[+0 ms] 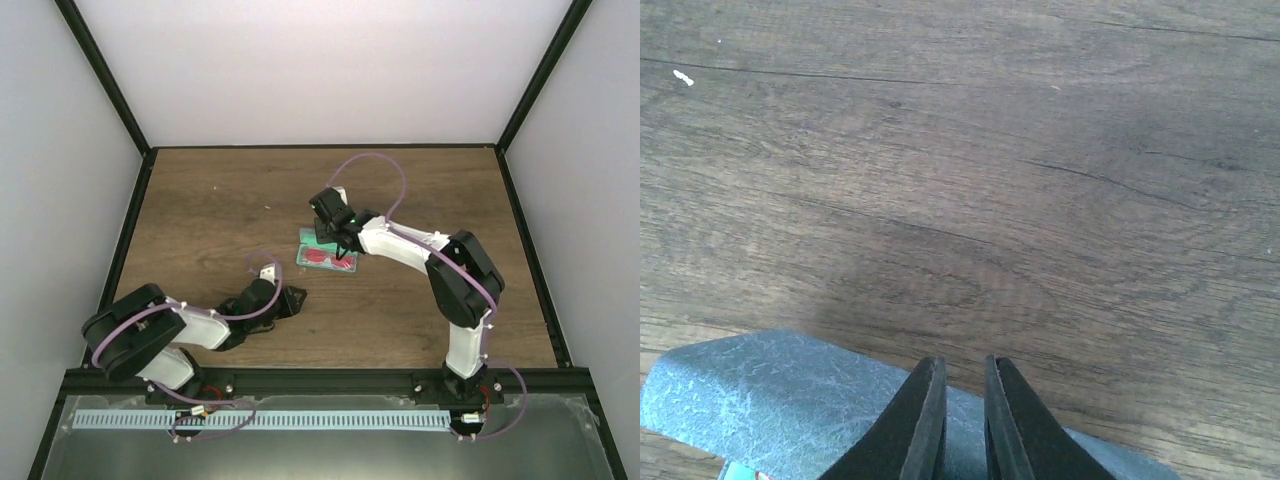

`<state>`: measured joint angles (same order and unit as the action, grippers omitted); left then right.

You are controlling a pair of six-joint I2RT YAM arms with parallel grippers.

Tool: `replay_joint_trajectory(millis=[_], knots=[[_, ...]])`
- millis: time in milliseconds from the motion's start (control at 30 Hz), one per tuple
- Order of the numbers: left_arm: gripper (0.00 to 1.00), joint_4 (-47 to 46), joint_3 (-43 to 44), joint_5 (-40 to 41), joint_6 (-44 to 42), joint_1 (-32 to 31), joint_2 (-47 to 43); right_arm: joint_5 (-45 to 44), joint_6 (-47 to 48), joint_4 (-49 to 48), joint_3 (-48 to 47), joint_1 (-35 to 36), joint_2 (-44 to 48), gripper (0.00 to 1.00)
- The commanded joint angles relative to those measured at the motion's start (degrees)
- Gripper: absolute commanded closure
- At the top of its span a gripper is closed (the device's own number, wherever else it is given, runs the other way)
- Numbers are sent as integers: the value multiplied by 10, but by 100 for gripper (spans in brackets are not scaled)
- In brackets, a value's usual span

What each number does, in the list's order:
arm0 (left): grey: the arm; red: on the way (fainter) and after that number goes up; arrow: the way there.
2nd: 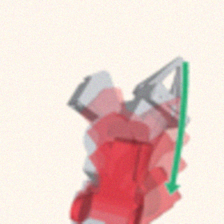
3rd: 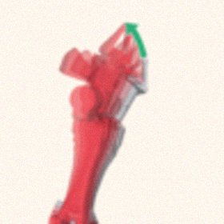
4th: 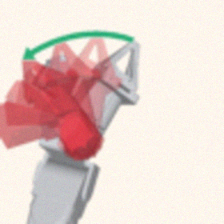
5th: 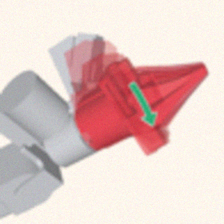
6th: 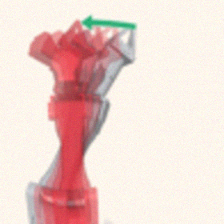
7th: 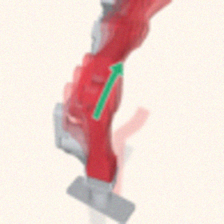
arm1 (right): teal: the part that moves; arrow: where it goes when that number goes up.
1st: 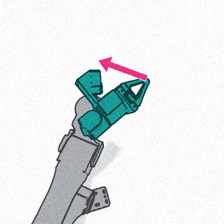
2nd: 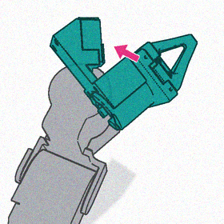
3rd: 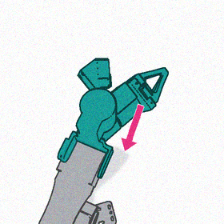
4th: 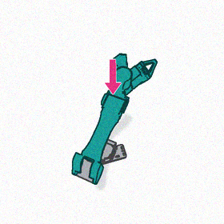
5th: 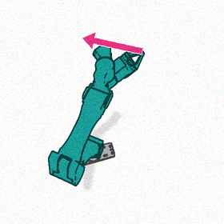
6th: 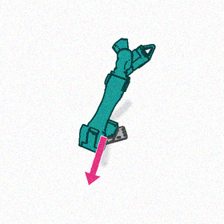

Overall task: Organize the sunglasses
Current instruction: Close the sunglasses case at the center of the board.

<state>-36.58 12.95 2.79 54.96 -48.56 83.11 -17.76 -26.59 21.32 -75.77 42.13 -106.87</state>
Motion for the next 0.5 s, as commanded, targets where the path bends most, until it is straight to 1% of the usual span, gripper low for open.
replay_joint_trajectory(millis=[0,133,167,367,467], knots=[[68,-25,20,-30,2,-3,42,-6,1,15,-24,-4,-8,87],[88,-24,30,-8,6,-3,68,3,-2,11,-17,-4,-5,87],[91,-22,36,-4,6,-3,75,6,-2,10,-16,-4,-4,87],[95,-13,70,10,7,-1,110,18,-5,3,3,-4,-1,87],[96,-5,91,15,5,0,126,27,-6,-7,21,-4,5,87]])
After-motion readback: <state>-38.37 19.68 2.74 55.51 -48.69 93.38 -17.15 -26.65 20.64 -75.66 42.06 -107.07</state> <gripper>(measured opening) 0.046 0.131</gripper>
